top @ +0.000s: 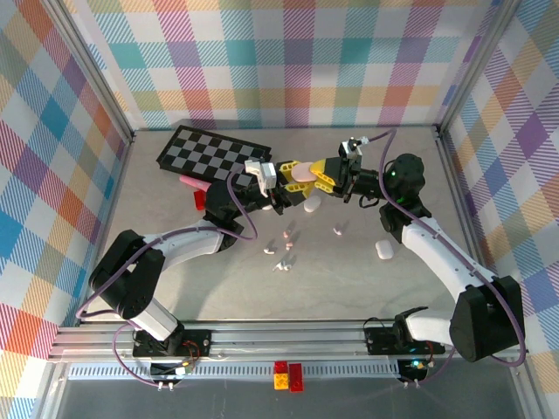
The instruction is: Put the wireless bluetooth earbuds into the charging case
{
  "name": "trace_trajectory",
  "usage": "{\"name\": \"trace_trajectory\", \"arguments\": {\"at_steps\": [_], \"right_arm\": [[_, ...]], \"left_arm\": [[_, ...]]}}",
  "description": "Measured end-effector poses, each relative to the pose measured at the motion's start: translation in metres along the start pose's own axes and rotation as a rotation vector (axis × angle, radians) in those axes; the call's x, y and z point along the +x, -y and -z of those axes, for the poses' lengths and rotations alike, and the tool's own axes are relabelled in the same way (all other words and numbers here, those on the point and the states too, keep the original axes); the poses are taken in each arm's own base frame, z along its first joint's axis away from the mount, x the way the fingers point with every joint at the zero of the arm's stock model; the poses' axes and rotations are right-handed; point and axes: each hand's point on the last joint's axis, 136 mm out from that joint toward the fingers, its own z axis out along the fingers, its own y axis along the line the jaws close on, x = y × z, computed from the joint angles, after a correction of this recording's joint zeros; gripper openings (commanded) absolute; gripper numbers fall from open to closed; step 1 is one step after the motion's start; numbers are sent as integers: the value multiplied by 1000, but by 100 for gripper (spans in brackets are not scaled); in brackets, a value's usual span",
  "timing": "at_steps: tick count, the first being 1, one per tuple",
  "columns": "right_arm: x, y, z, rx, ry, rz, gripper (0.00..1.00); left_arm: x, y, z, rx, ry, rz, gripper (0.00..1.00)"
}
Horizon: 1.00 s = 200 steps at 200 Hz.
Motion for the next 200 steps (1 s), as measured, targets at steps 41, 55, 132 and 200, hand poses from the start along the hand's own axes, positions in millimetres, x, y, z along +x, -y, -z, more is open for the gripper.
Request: {"name": "trace_trajectory", "arguments": {"at_steps": [41, 55, 132, 200], "right_arm": [[0, 0, 0, 0, -2, 1, 7], [0, 0, 0, 0, -2, 1, 19], [-9, 10, 11, 60, 84, -7, 59], [-9, 5, 34, 276, 182, 229, 70]], "left_arm": [[0, 0, 0, 4, -2, 1, 32], [0, 0, 0, 5, -2, 1, 32], [-1, 9, 1, 59, -7, -1, 30], [11, 9, 19, 45, -43, 15, 29]]}}
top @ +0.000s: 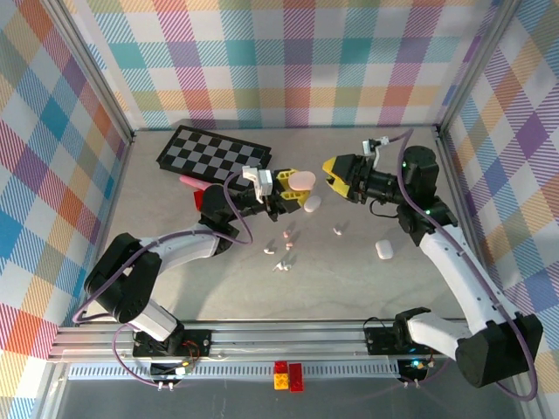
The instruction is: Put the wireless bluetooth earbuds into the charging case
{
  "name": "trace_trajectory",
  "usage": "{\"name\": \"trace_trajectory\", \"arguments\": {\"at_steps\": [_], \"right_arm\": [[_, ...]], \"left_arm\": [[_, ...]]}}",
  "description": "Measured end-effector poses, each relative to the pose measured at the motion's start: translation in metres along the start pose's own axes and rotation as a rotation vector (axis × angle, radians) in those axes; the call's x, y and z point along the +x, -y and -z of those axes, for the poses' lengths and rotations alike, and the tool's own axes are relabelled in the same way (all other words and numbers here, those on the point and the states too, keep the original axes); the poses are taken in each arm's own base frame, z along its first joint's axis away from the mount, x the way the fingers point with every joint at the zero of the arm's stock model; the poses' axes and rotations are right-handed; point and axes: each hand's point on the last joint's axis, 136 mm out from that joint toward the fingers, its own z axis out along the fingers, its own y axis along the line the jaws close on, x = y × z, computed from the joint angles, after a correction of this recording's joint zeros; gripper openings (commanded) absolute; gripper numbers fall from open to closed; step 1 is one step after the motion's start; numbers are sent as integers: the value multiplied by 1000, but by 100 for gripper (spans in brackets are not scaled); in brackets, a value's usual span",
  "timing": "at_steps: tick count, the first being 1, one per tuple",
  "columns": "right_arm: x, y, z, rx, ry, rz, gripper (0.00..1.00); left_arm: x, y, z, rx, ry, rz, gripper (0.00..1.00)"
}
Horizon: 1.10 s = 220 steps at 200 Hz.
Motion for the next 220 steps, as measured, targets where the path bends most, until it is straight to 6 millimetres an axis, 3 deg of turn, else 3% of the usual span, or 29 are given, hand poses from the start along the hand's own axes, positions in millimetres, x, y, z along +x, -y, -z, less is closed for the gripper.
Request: {"name": "trace_trajectory", "arguments": {"at_steps": [32, 66, 89, 138, 182, 220], "right_arm": [[14, -10, 3, 100, -17, 252, 78], [51, -32, -11, 145, -116, 591, 83], [67, -28, -27, 194, -182, 769, 83], [63, 10, -53, 371, -242, 932, 83], [57, 9, -51, 404, -214, 992, 83], [44, -6, -44, 408, -126, 1020, 83]], "left_arm": [[16, -1, 11, 9, -55, 51, 29], [18, 4, 27, 5, -97, 78, 29], [15, 10, 31, 17, -114, 86, 29], [14, 18, 35, 33, -139, 100, 28], [18, 17, 38, 25, -155, 115, 28], [19, 18, 38, 33, -158, 118, 27]]}}
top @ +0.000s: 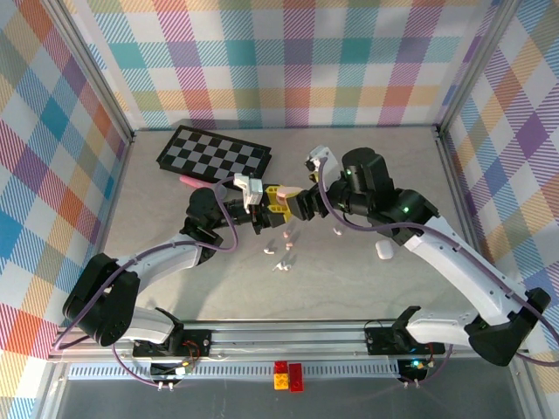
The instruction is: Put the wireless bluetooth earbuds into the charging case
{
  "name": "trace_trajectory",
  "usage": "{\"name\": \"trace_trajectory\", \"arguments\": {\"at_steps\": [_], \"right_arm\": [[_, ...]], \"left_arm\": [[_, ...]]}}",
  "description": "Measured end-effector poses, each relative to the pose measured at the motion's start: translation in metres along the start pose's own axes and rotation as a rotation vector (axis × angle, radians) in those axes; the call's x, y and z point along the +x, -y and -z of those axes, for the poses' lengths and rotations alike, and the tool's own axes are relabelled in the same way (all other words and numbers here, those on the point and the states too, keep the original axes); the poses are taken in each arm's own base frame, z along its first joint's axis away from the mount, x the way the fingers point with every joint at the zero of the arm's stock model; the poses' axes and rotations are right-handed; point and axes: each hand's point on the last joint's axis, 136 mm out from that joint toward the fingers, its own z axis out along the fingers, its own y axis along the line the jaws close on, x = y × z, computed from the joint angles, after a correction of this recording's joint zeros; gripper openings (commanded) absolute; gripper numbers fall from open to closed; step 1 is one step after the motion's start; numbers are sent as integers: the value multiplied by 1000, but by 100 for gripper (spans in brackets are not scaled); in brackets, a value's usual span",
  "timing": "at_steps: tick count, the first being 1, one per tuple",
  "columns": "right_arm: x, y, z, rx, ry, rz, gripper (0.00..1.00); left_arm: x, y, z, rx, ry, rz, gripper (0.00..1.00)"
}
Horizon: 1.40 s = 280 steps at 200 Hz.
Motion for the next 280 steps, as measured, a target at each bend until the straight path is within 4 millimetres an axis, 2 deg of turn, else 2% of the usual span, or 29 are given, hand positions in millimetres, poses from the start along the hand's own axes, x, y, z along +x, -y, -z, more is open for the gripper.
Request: {"name": "trace_trajectory", "arguments": {"at_steps": [75, 95, 146, 209, 243, 258, 280], "right_arm": [[-14, 10, -3, 54, 50, -37, 82], [-23, 11, 1, 60, 91, -46, 82], [-26, 13, 9, 81, 121, -54, 83], [-11, 11, 6, 60, 97, -51, 85], [-6, 12, 19, 52, 136, -107, 86], [-1, 20, 30, 73, 166, -157, 86], [14, 47, 46, 154, 206, -286, 85]], "left_arm": [[0, 3, 0, 17, -3, 0, 27], [-1, 3, 0, 18, 2, -2, 27], [-2, 3, 0, 18, 6, 15, 26], [-5, -4, 2, 9, 31, 30, 26], [-10, -10, 6, -4, 52, 28, 26], [-12, -17, 11, -24, 66, 29, 26], [-13, -26, 21, -54, 80, 37, 26]]}}
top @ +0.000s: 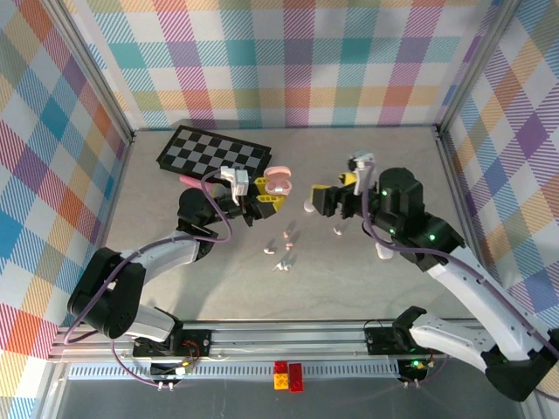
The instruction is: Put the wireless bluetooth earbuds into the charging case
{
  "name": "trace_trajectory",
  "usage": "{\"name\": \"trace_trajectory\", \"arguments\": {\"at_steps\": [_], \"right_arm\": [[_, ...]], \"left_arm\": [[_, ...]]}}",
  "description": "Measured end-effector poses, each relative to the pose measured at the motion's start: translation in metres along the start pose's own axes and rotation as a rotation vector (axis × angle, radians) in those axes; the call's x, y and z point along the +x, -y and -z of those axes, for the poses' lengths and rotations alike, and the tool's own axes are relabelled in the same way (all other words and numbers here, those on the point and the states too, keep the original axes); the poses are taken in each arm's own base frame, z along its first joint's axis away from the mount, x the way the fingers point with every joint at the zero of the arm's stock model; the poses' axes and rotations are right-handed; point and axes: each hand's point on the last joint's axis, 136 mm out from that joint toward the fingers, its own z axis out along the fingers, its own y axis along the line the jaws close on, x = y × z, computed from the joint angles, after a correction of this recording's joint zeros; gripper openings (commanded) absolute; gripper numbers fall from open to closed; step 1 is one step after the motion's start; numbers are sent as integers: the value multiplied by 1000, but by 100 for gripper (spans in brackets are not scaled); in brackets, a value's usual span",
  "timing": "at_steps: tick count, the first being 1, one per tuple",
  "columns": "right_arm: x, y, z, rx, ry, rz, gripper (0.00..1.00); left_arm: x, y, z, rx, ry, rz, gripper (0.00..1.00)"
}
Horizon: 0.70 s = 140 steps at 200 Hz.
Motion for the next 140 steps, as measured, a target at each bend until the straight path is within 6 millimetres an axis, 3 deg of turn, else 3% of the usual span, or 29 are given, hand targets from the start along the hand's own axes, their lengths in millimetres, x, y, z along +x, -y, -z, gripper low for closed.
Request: {"name": "trace_trajectory", "arguments": {"at_steps": [22, 51, 82, 140], "right_arm": [[18, 38, 4, 100, 3, -152, 85], [69, 65, -16, 174, -112, -322, 84], [128, 70, -48, 169, -292, -470, 84], [208, 56, -93, 100, -599, -655, 81]], "left_arm": [[-1, -5, 6, -19, 7, 3, 26], [-1, -9, 12, -37, 9, 10, 26], [-10, -11, 20, -59, 23, -9, 26], [-24, -21, 34, -112, 54, -29, 26]]}}
